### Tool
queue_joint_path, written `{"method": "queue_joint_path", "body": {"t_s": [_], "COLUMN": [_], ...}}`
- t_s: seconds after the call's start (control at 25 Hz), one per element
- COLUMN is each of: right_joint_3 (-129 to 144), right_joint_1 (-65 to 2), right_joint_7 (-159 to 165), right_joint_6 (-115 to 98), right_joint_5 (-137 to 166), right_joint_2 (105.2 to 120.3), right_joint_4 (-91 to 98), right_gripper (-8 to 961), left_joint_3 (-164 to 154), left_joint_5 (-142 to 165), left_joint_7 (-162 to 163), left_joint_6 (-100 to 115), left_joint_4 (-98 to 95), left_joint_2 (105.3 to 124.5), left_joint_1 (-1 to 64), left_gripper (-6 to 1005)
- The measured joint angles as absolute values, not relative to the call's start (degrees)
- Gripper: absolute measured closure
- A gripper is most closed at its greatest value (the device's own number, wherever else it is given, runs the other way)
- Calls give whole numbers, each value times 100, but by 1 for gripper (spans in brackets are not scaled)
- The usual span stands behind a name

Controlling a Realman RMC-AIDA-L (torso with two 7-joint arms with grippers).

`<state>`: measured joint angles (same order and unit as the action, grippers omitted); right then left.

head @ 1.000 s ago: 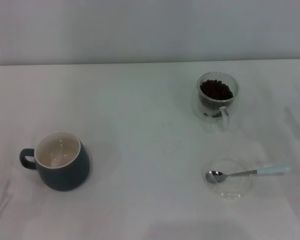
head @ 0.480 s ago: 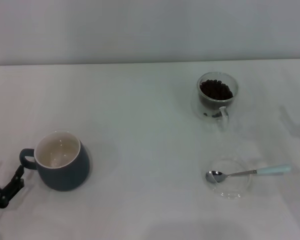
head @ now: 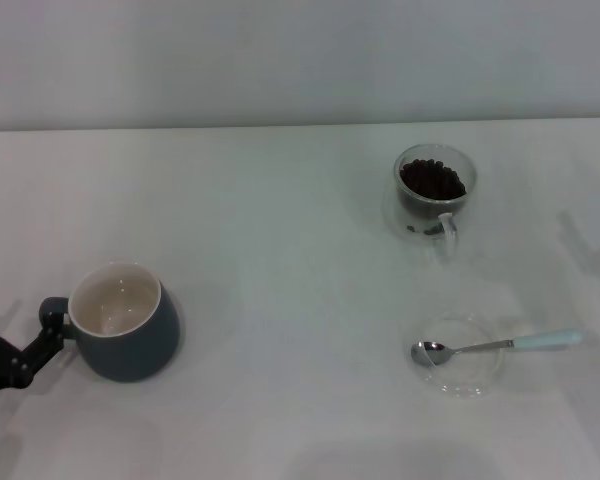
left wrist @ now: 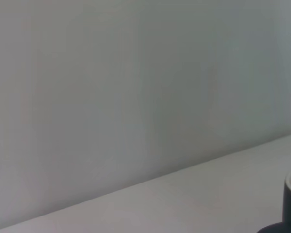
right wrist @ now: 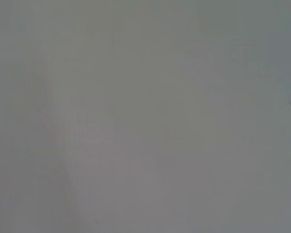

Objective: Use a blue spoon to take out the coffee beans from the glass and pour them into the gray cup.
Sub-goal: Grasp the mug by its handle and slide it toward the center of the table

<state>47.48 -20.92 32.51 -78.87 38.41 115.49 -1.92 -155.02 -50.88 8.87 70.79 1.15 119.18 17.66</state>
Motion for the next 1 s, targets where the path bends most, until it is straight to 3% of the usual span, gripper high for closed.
{"method": "queue_joint_path", "body": {"t_s": [0.2, 0.4, 1.0], "right_joint_3": [4720, 4717, 4731], "right_joint_1": [-2112, -2125, -2154], "right_joint_7": [3298, 3323, 3331], "right_joint_6": [-7935, -7938, -7889], "right_joint_5": [3840, 3840, 3841], "right_joint_2": [11549, 11549, 11558], "right_joint_4": [-170, -162, -149], "right_gripper": [82, 82, 83], "left_joint_3": [-15514, -15491, -15530], "left_joint_5": [-5089, -5098, -5049], "left_joint_7": [851, 540, 154], "left_joint_6": [6962, 6867, 6788], "left_joint_4": [101, -116, -501], "left_joint_2": [11929, 11939, 11945], "left_joint_1": [1878, 1882, 2031], "left_gripper": [113, 222, 702]}}
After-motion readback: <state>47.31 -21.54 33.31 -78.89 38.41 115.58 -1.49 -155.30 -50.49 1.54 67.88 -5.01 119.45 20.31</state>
